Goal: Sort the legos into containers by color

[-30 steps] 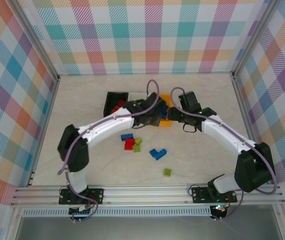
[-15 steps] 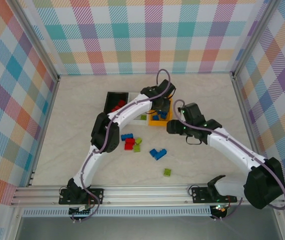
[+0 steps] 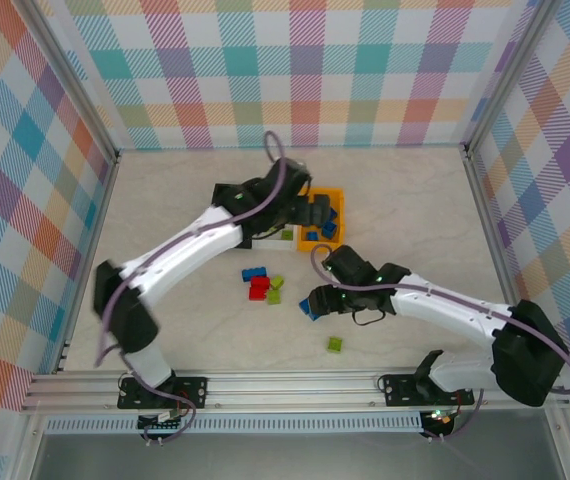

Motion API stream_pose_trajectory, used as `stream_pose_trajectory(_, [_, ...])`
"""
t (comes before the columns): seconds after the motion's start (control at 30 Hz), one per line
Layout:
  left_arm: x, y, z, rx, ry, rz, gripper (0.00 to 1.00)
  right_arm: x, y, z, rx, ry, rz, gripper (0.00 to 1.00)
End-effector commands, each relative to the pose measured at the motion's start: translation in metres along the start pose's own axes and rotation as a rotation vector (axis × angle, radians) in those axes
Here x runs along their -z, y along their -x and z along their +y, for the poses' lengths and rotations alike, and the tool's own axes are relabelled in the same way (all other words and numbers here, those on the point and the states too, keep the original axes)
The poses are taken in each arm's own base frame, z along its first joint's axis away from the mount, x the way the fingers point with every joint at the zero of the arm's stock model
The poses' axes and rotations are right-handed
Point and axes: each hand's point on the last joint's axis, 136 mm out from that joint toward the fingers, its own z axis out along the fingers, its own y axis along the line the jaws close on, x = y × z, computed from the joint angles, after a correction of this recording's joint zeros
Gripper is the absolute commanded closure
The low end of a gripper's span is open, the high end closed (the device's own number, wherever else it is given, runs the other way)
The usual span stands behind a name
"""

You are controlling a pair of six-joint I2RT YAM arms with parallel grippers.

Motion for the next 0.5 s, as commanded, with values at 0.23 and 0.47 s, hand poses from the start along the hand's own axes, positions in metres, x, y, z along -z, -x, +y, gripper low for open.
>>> stream_pose_trajectory(0.23, [0.037, -0.095, 0.079, 0.068, 0.128, 0.074, 0.0, -0.04, 0.0, -0.002, 0.178, -0.06, 0.023, 0.13])
stream_pose_trajectory(0.47, [0.039, -0.116, 0.097, 0.09, 0.167, 0.089, 0.0, -0.049, 0.003, -0.003, 0.246, -0.088, 0.047, 0.09])
